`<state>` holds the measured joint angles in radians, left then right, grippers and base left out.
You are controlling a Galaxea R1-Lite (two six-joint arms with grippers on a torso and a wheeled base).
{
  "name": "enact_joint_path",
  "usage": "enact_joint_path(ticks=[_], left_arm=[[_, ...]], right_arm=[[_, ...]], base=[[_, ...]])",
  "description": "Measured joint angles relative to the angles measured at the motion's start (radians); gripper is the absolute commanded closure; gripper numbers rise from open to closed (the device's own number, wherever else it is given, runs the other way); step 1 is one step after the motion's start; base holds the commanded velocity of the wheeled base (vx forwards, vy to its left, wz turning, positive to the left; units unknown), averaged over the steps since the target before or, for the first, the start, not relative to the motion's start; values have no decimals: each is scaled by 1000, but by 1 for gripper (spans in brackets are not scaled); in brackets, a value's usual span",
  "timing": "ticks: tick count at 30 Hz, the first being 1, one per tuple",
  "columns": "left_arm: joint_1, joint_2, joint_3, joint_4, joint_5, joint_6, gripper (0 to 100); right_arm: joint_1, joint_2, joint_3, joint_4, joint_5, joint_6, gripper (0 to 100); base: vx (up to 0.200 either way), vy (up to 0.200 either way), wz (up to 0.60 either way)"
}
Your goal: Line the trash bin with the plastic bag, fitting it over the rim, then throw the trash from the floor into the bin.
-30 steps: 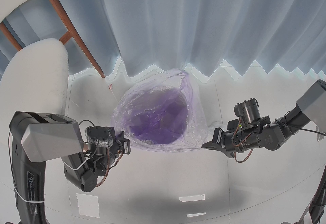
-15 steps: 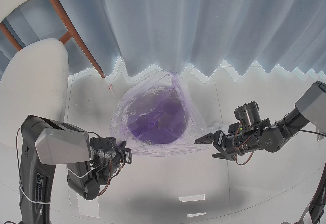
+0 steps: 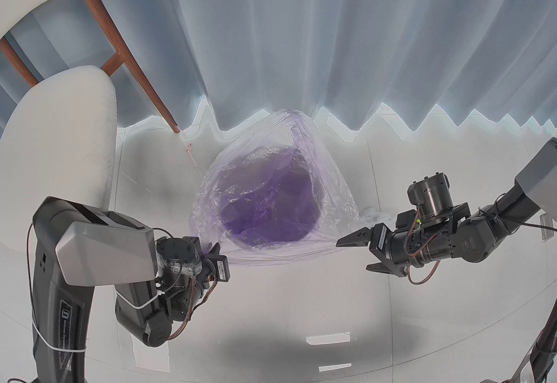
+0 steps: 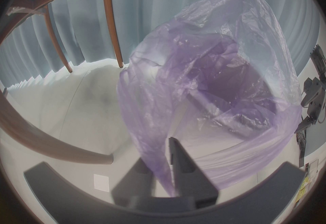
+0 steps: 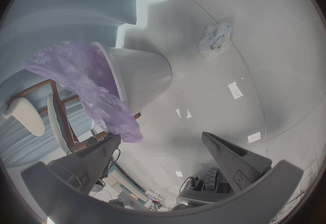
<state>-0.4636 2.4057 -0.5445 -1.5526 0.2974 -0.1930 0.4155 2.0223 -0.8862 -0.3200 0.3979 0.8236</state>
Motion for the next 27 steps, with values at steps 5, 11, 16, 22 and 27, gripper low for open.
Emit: enact_joint_path(ticks=[5, 11, 16, 22, 27], left_arm=[[-17, -18, 31, 1, 2, 0, 0], [-61, -101, 128, 1, 3, 0, 0], [-82, -165, 167, 2, 6, 3, 0], [-89, -234, 183, 1, 8, 4, 0], [-87, -324, 192, 2, 9, -4, 0]], right_arm=[[0, -22, 3, 4, -1, -2, 0], [3, -83, 43, 4, -22, -74, 0], [10, -141, 90, 1, -40, -177, 0], [10, -210, 172, -77, -41, -319, 0], [6, -249, 261, -324, -40, -386, 0]], base=[[0, 0, 0], [0, 0, 0], [0, 0, 0], [0, 0, 0], [0, 0, 0]])
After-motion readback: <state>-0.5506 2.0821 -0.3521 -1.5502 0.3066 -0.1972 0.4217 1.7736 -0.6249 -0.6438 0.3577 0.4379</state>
